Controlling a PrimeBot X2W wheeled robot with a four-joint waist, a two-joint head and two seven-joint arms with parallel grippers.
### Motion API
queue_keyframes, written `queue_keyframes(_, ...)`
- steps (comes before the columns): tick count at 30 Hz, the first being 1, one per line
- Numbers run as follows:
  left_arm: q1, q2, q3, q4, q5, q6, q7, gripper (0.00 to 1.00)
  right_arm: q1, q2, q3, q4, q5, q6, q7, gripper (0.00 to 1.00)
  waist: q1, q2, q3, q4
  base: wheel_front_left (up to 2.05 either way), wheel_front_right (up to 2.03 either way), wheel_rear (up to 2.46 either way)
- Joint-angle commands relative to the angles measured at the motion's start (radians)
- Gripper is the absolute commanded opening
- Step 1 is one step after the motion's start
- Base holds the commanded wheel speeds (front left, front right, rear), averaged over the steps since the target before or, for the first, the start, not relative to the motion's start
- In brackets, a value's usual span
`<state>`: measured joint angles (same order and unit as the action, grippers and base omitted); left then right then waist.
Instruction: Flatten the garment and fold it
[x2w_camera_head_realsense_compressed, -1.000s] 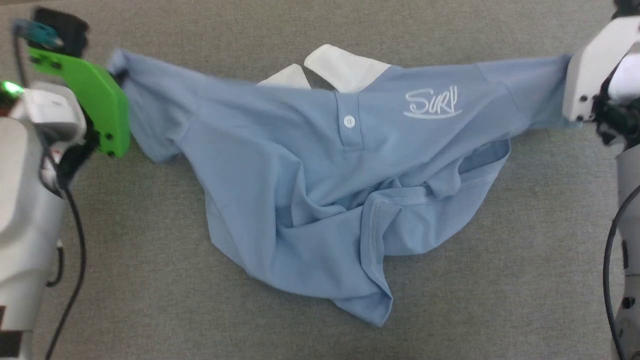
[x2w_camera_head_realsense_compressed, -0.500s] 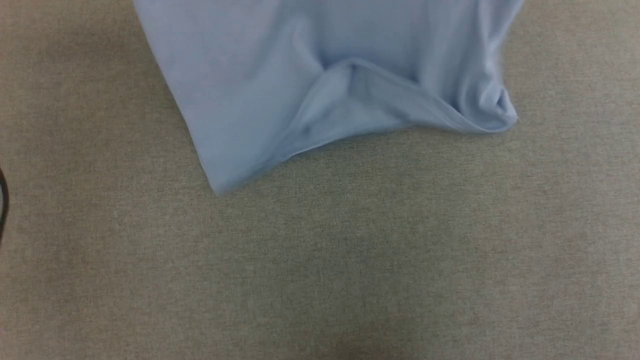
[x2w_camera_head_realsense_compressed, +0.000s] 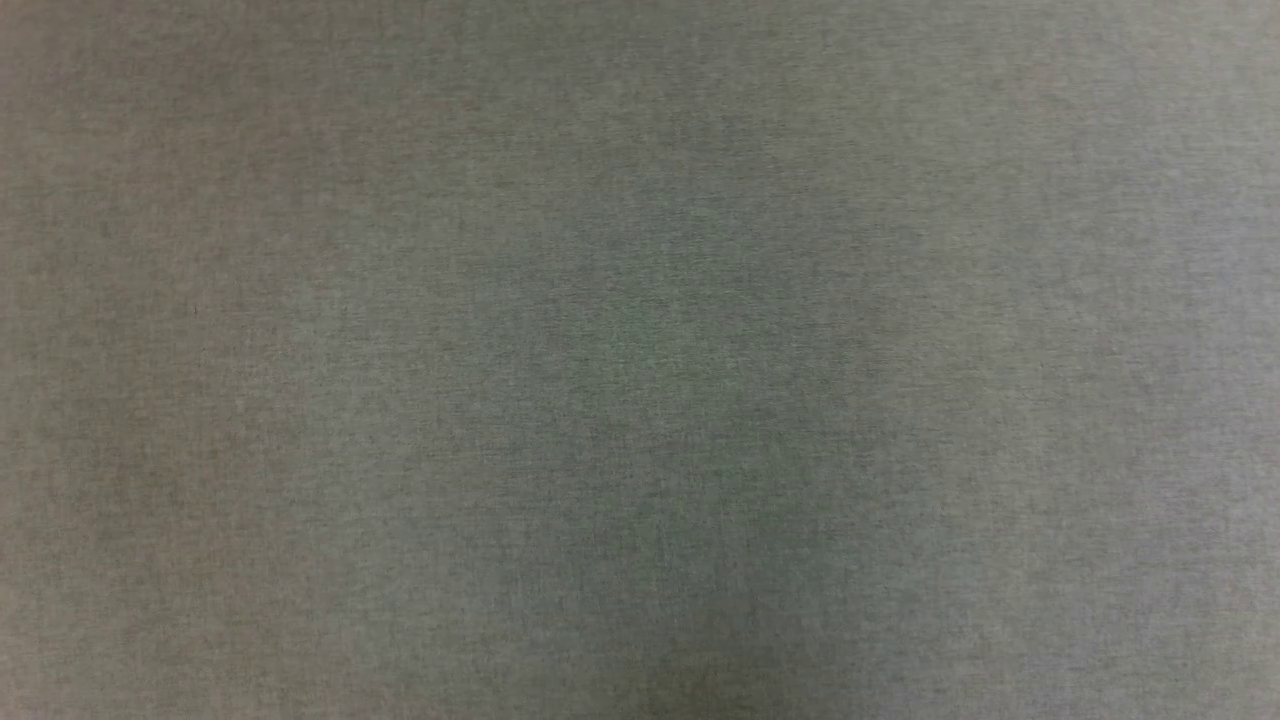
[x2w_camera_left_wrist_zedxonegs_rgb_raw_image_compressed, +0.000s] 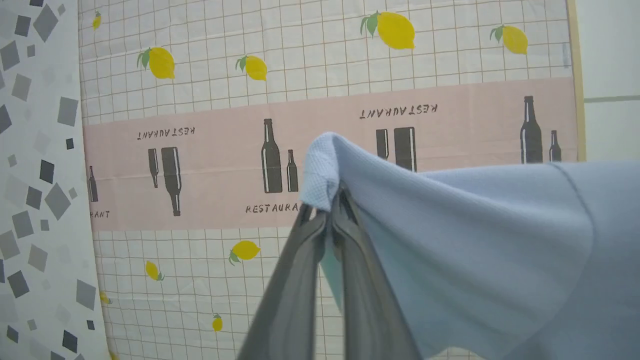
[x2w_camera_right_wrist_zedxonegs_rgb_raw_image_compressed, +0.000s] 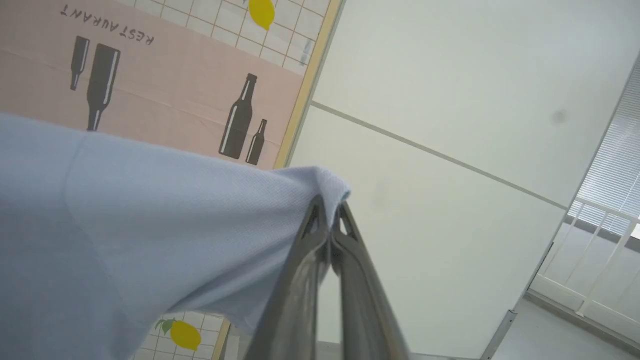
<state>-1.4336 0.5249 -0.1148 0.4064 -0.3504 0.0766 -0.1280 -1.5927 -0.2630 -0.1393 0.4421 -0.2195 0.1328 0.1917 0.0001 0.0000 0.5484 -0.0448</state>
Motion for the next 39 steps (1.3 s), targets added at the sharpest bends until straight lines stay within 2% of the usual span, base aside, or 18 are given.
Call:
queue_keyframes(1,0.034,0.003,-0.013,0.020,0.000,-0.014,0.005,0.00,0.024,-0.008,0.007,0.021,0.013,-0.002,-0.007,0.00,-0.0001,0.0000,0.006,0.007,0.00,0.00,0.00)
queue_keyframes(9,0.258,0.008,-0.083,0.126,-0.038,-0.108,0.089,0.00,0.254,-0.044,0.109,0.125,0.137,-0.002,-0.032,0.00,-0.0001,0.0000,-0.018,0.017,0.00,0.00,0.00)
queue_keyframes(14,0.469,-0.015,-0.088,0.140,-0.153,-0.169,0.173,0.00,0.469,-0.070,0.165,0.137,0.263,-0.002,-0.038,0.00,-0.0001,0.0000,-0.093,0.028,0.00,0.00,0.00)
queue_keyframes(21,0.823,-0.034,-0.083,-0.015,-0.341,-0.195,0.315,0.00,0.830,-0.113,0.190,0.005,0.418,-0.002,0.021,0.00,-0.0001,0.0000,-0.219,0.044,0.00,0.00,0.00)
queue_keyframes(22,0.981,-0.031,-0.088,-0.100,-0.403,-0.194,0.376,0.00,1.013,-0.140,0.158,-0.093,0.452,-0.002,0.052,0.00,-0.0001,0.0000,-0.263,0.053,0.00,0.00,0.00)
queue_keyframes(25,1.152,-0.040,-0.070,-0.192,-0.461,-0.155,0.412,0.00,1.195,-0.136,0.101,-0.201,0.456,-0.002,0.098,0.00,-0.0001,0.0000,-0.302,0.051,0.00,0.00,0.00)
queue_keyframes(32,1.504,-0.076,-0.028,-0.381,-0.543,-0.027,0.442,0.00,1.511,-0.015,-0.043,-0.410,0.439,-0.002,0.250,0.00,-0.0001,0.0000,-0.349,0.040,0.00,0.00,0.00)
queue_keyframes(36,1.627,-0.129,-0.001,-0.444,-0.598,0.015,0.421,0.00,1.626,0.066,-0.115,-0.459,0.399,-0.002,0.361,0.00,-0.0001,0.0000,-0.363,0.038,0.00,0.00,0.00)
queue_keyframes(39,1.693,-0.147,0.002,-0.457,-0.608,0.042,0.417,0.00,1.680,0.124,-0.161,-0.479,0.376,-0.002,0.438,0.00,-0.0001,0.0000,-0.369,0.038,0.00,0.00,0.00)
